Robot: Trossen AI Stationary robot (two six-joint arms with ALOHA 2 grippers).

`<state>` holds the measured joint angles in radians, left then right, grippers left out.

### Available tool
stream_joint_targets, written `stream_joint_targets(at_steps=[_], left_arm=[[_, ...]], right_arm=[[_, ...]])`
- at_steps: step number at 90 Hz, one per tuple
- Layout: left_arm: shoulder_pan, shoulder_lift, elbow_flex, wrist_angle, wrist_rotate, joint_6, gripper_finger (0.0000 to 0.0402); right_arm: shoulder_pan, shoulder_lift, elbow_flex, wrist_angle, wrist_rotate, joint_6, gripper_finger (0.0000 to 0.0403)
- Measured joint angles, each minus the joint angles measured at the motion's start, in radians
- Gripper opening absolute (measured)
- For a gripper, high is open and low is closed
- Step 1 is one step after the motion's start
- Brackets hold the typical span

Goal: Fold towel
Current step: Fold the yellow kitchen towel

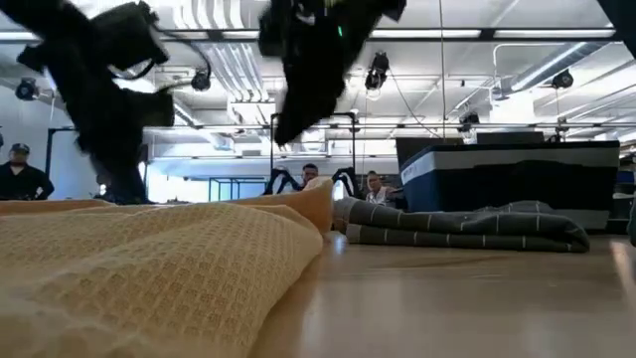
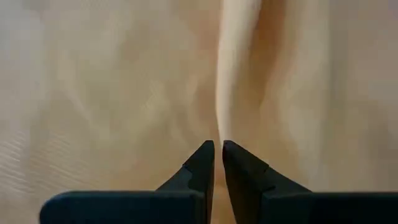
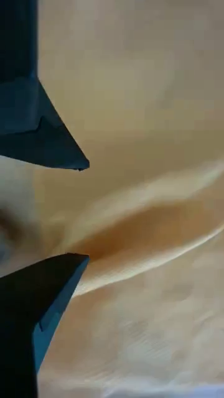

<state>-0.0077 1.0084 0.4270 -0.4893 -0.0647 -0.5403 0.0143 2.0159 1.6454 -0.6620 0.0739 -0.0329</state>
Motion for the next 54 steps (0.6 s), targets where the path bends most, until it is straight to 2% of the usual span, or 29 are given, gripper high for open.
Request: stream_joint_targets(at_steps=[13, 32, 54], left_arm=[[-0.047, 0.048, -0.04, -0.044, -0.011, -0.077, 0.002], [-0.048, 0.071, -0.033, -0.289, -0.165, -0.272, 0.002], [-0.048, 0.025, -0.015, -0.281, -0.185, -0.262, 0.002]], right_arm=[[-0.004, 0.003, -0.063, -0.062, 0.031, 0.056, 0.0203], [0.001, 0.017, -0.13, 0.011, 0.03, 0.059, 0.0189], [0.002, 0.088, -0.194, 0.175, -0.055, 0.027, 0.0171]])
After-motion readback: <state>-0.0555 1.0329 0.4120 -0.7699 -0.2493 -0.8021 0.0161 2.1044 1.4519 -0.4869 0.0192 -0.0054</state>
